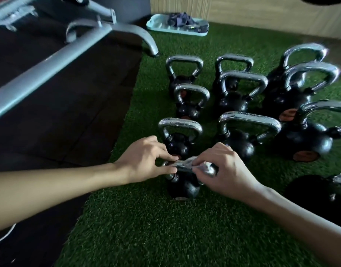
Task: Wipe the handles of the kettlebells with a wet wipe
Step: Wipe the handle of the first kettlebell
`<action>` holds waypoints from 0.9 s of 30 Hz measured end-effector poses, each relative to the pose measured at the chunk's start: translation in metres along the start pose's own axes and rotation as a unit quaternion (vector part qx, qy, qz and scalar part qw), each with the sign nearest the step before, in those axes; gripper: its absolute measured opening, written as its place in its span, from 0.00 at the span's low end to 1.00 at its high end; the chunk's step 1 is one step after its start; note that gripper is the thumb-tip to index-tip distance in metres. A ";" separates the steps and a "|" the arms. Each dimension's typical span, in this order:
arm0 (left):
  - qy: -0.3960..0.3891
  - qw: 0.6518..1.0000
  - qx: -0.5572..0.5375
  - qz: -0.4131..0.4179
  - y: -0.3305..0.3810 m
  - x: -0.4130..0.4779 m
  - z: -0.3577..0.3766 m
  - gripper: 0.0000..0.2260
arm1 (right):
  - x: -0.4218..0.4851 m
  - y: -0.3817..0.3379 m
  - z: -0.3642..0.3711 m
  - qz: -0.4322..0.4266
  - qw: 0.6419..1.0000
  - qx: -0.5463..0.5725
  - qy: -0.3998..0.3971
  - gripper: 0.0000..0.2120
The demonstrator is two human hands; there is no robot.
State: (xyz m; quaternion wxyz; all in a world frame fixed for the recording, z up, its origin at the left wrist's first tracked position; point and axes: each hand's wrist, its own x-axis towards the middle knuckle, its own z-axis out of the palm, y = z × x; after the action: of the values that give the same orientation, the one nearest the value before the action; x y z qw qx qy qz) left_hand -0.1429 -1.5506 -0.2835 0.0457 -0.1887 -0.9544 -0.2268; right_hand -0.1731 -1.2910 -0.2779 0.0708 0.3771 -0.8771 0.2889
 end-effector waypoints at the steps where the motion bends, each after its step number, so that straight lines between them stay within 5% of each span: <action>1: -0.007 1.000 -0.007 -0.011 0.001 0.001 -0.001 0.18 | 0.002 -0.001 -0.004 0.021 1.000 0.016 -0.011 0.04; 8: -0.040 0.997 -0.037 -0.058 0.003 0.005 -0.004 0.16 | 0.025 0.004 -0.016 0.228 0.957 0.121 -0.135 0.15; 17: -0.091 0.993 0.040 -0.071 0.020 0.025 -0.020 0.15 | 0.023 -0.022 0.000 0.149 0.985 0.067 -0.049 0.08; 22: -0.089 0.992 0.005 -0.088 0.019 0.023 -0.021 0.16 | 0.023 -0.007 -0.016 0.261 0.918 0.288 -0.083 0.10; 27: -0.096 0.993 -0.008 -0.072 0.016 0.023 -0.021 0.17 | 0.021 0.008 -0.006 0.288 0.922 0.233 -0.113 0.04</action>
State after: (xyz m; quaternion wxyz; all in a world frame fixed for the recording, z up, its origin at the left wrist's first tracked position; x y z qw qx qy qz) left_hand -0.1582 -1.5392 -0.2537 -0.0644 -0.1407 -0.9637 -0.2177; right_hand -0.1937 -1.2960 -0.2690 -0.2053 0.1444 -0.8579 0.4484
